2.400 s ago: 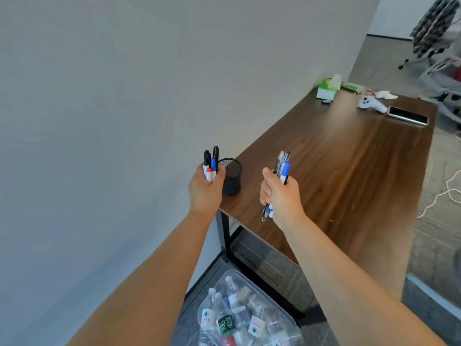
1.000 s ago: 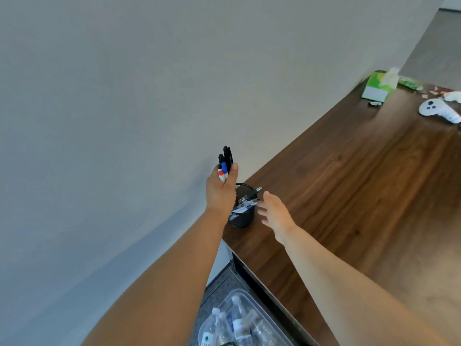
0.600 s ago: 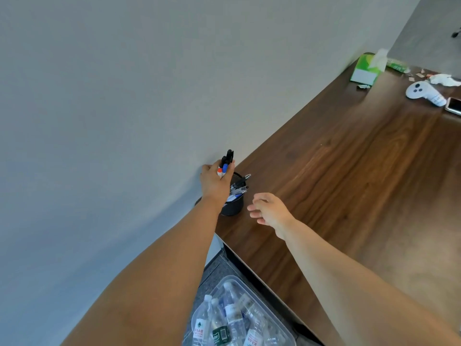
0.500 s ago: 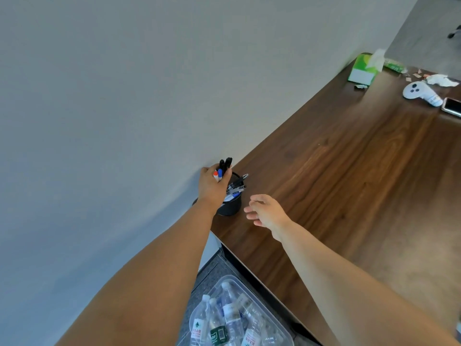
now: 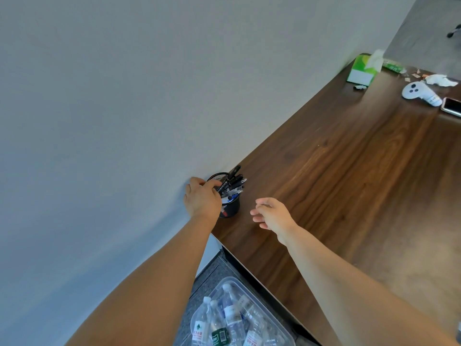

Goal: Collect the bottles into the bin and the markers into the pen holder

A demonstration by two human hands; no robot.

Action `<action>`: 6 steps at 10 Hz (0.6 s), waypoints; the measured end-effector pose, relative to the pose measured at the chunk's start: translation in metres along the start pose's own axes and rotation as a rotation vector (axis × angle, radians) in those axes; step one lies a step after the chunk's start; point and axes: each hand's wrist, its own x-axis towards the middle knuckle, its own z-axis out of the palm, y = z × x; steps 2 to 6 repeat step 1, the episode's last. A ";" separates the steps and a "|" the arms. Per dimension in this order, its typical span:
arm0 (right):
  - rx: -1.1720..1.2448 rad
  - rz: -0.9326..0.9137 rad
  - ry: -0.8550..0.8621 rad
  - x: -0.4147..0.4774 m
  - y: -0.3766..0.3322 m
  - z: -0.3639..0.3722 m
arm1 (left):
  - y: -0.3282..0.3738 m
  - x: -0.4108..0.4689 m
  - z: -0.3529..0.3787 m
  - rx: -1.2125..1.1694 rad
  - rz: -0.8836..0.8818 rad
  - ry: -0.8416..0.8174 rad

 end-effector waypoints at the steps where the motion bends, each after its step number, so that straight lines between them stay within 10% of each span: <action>1: -0.013 -0.017 0.024 -0.004 -0.001 -0.001 | -0.004 -0.004 -0.004 -0.095 -0.002 0.013; 6: -0.013 -0.017 0.024 -0.004 -0.001 -0.001 | -0.004 -0.004 -0.004 -0.095 -0.002 0.013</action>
